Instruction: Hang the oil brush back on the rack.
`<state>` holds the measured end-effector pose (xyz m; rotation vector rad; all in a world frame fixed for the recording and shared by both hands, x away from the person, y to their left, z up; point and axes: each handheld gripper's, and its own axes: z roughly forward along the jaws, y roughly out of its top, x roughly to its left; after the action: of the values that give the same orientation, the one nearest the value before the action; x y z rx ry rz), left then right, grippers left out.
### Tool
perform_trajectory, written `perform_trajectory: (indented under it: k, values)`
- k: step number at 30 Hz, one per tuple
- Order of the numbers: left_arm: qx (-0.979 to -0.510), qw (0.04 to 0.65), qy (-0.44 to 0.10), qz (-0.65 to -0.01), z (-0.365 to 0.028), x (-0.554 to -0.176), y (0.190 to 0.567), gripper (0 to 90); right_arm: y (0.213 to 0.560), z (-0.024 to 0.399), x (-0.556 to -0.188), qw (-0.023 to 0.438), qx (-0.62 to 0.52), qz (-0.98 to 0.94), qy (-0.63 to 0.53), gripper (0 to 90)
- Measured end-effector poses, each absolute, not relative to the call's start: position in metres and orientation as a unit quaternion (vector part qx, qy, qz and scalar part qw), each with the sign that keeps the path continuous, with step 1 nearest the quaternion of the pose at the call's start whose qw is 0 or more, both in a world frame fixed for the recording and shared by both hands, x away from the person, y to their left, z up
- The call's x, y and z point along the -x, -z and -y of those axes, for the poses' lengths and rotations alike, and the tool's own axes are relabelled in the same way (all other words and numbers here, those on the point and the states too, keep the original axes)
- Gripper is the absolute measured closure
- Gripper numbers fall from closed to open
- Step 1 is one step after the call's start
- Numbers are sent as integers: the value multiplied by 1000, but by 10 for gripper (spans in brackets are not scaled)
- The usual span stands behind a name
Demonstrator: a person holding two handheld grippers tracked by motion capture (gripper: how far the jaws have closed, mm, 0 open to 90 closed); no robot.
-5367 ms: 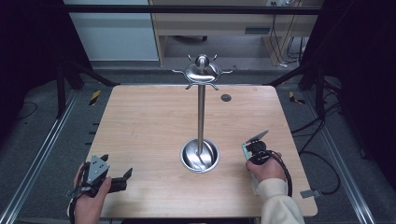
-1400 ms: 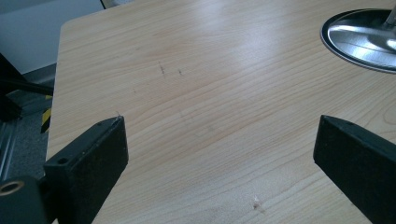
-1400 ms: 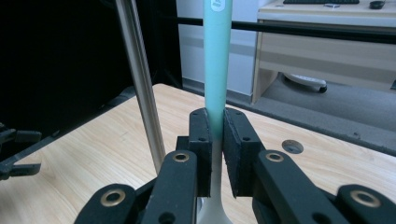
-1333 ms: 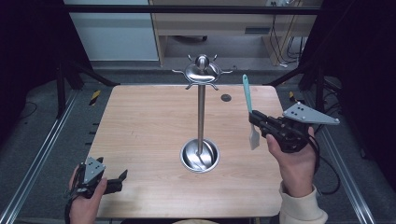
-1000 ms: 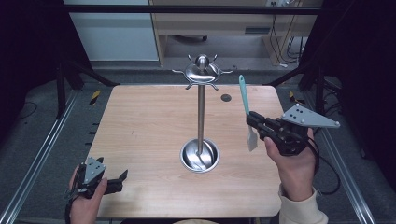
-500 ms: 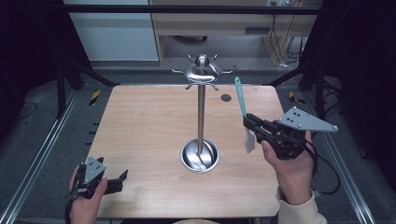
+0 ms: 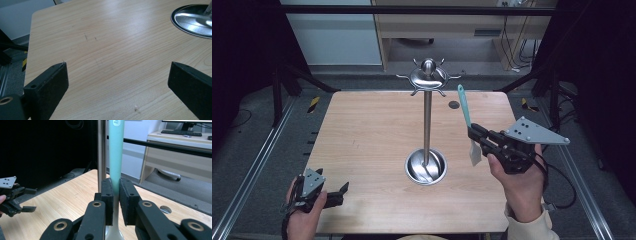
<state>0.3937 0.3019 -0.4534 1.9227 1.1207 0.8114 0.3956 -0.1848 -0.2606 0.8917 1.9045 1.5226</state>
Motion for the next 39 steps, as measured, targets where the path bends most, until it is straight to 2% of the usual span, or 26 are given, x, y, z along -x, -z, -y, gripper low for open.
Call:
perform_trajectory:
  k: [39]
  values:
    - [-754, 375, -315, -437, -301, -394, 454, 26, 262, 166, -390, 259, -308, -723, -562, 820]
